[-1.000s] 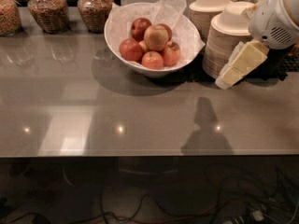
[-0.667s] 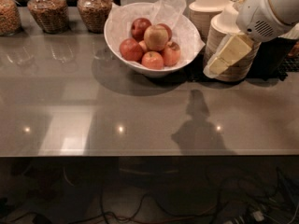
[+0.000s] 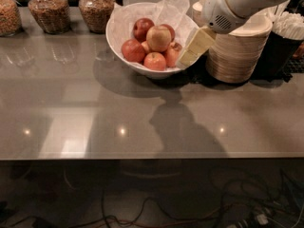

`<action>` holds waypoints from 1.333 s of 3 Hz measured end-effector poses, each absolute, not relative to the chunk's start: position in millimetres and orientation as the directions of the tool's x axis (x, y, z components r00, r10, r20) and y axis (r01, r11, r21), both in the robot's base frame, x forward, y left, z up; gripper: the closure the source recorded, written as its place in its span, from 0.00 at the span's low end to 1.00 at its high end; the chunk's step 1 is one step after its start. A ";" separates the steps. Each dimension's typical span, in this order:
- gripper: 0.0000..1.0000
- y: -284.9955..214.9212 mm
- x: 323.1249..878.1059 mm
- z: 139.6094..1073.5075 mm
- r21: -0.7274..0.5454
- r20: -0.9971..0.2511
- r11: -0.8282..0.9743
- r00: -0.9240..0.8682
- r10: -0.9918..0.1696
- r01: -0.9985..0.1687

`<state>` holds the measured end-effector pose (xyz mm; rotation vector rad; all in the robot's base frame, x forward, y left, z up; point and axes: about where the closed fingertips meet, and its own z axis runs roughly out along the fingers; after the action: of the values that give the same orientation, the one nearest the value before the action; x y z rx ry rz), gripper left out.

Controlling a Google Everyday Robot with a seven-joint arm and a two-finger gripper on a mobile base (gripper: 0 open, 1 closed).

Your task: Pick apple from white bowl

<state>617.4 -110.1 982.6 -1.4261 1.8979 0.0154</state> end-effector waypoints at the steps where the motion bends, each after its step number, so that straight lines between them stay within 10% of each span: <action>1: 0.00 -83.1 659.8 960.3 -0.383 -0.593 0.346 -0.059 -0.803 -0.857; 3: 0.00 -82.4 662.3 962.0 -0.418 -0.613 0.363 -0.036 -0.789 -0.832; 4: 0.16 -75.0 673.5 962.4 -0.450 -0.647 0.381 0.001 -0.762 -0.807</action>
Offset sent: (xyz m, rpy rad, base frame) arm 0.0690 0.0313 -0.0308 0.0785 0.0091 0.0732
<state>673.5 -75.0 962.4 -1.3813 1.7559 0.0641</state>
